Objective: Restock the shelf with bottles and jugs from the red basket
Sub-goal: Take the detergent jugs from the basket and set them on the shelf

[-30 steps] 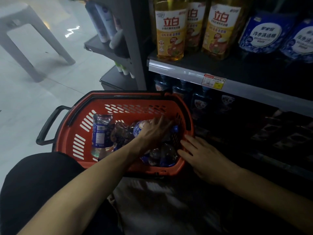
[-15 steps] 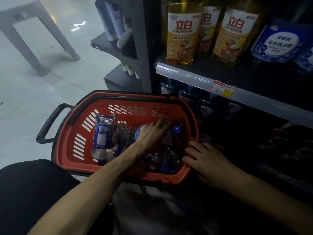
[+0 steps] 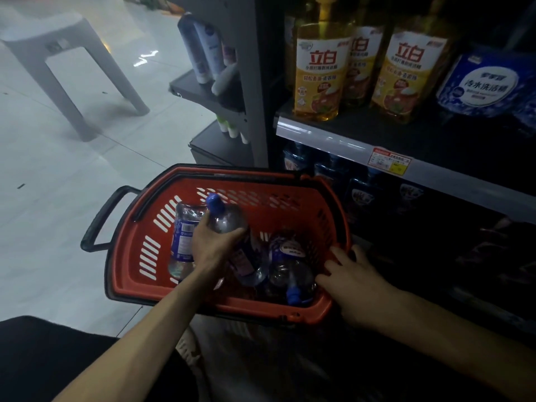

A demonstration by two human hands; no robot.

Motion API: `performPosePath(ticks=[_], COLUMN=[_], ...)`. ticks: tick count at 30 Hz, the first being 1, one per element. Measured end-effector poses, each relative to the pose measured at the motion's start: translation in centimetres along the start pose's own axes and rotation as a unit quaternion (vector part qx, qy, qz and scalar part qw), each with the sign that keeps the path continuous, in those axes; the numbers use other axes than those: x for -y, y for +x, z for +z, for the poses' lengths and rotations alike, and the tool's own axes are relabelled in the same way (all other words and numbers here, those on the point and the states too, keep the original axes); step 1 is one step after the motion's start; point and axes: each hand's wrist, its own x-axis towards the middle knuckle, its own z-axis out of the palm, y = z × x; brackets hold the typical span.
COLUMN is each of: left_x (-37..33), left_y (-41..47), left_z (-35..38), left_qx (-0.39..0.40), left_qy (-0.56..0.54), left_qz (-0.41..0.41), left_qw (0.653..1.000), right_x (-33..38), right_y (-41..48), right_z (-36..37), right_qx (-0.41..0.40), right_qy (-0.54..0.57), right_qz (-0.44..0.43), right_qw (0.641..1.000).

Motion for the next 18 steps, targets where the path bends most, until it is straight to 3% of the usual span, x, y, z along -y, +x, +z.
performPosePath(ticks=[2,5,7,10,12,14,16,18], left_x=[-0.1,-0.5,-1.3,-4.0,-6.5,-8.9,-11.1,-13.2], left_y=[-0.1,0.1,0.3,0.1,0.1,0.2,0.2,-0.1], left_z=[-0.8,-1.8,-2.5,-3.3,-4.0,-4.8,-5.6,-6.0], left_qx=[-0.024,-0.021,-0.005,0.007,0.028,0.065,0.098,0.134], left_qy=[-0.068,-0.101,-0.100,-0.122,-0.156,-0.182,-0.187,-0.183], left_qz=[-0.052,-0.063,-0.049,-0.019,-0.008,-0.008,-0.001,0.018], left_qw=[0.996,0.993,0.994,0.992,0.987,0.981,0.978,0.974], right_x=[0.4,0.7,1.0,1.3,1.1,0.1,-1.3,-2.9], right_y=[-0.3,-0.3,0.6,2.5,3.7,4.7,5.6,6.0], right_z=[-0.9,-3.0,-4.2,-5.4,-6.1,-7.2,-8.1,-8.7], right_qx=[-0.012,-0.106,-0.177,-0.216,-0.224,-0.228,-0.204,-0.176], right_qy=[0.008,0.053,0.126,0.274,0.379,0.498,0.606,0.660], right_qz=[-0.002,-0.022,-0.040,-0.049,-0.044,-0.032,-0.029,-0.035], right_qw=[1.000,0.993,0.975,0.936,0.897,0.836,0.768,0.729])
